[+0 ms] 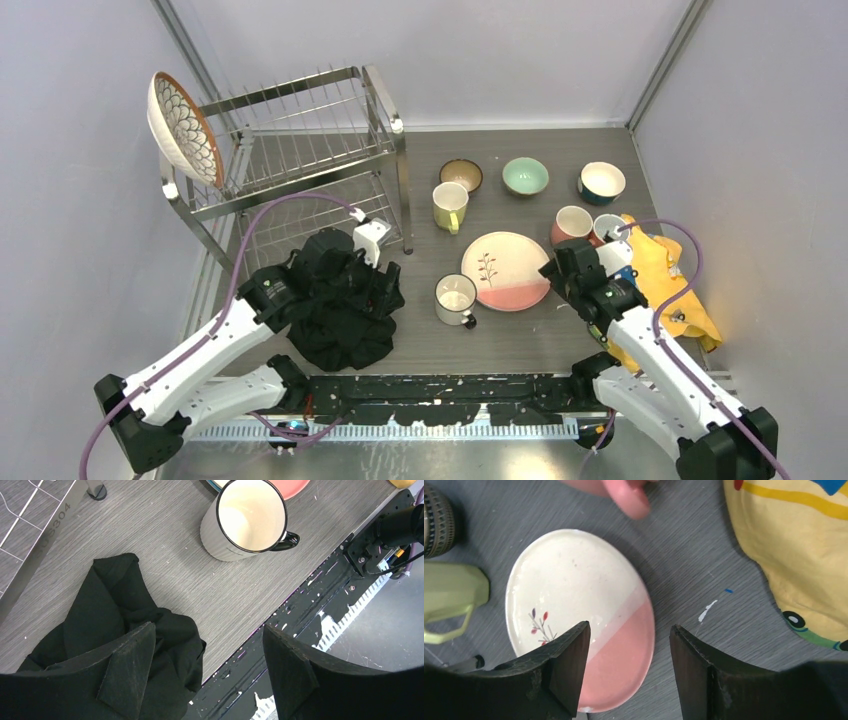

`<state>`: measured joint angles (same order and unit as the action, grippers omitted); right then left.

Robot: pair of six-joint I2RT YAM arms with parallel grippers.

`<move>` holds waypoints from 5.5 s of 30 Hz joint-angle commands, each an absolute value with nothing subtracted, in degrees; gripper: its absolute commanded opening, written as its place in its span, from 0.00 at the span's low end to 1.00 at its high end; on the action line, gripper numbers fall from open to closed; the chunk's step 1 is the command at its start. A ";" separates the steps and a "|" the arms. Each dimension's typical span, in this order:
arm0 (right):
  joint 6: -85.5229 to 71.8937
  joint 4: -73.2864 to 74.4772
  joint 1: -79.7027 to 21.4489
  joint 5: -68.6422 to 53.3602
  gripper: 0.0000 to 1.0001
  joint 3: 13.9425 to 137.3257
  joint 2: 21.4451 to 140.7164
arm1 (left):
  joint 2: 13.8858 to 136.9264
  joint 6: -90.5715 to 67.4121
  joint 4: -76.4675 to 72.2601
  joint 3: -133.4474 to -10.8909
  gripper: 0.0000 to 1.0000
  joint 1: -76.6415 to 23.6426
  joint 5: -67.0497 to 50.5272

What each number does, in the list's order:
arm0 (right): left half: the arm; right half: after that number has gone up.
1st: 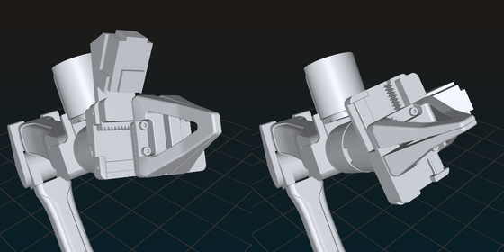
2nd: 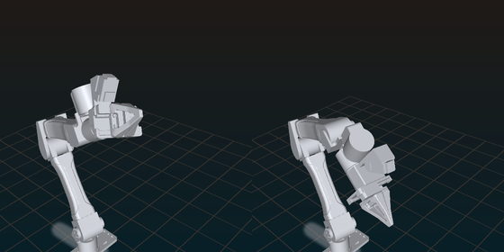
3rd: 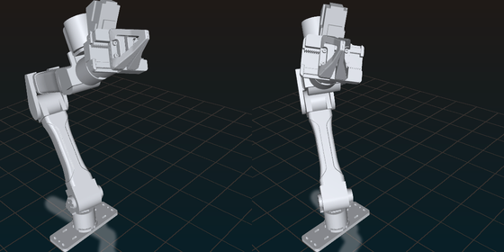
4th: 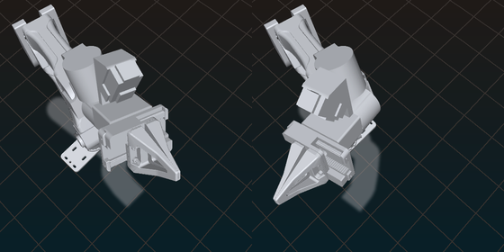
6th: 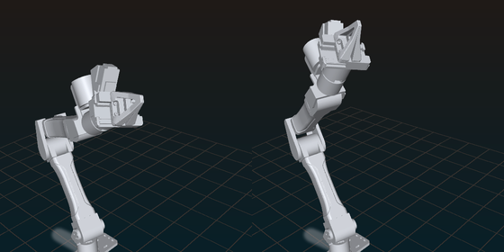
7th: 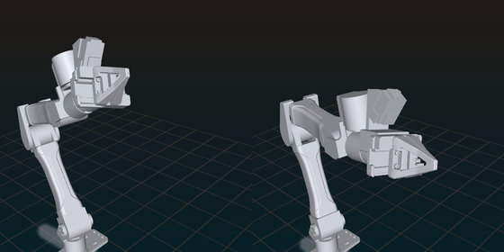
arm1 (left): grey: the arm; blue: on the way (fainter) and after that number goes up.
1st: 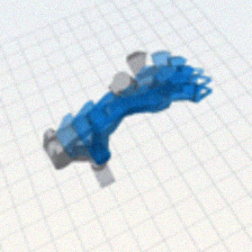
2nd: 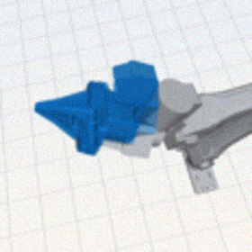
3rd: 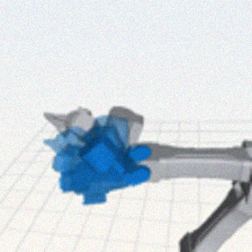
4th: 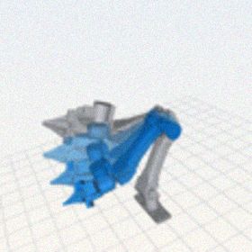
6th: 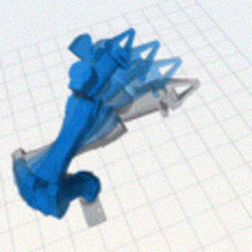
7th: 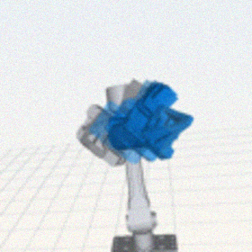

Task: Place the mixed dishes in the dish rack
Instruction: Pick up the plate at the center of the board.

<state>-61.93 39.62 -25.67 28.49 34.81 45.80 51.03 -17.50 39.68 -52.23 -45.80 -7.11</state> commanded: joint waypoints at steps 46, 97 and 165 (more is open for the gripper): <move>-53.86 20.78 -14.91 12.16 0.22 25.08 45.73 | 56.12 -16.51 36.30 -56.00 0.76 -46.75 -5.15; -61.50 17.21 -14.89 6.84 0.26 22.64 39.39 | 107.55 34.28 -30.54 -60.56 0.74 -76.07 20.65; -56.34 18.74 -12.41 7.28 0.01 25.53 44.01 | 112.08 31.79 -21.57 -65.45 0.68 -73.65 16.08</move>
<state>-53.89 22.52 -12.67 9.30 22.50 45.87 110.96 30.68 -18.09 -63.02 -73.41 14.24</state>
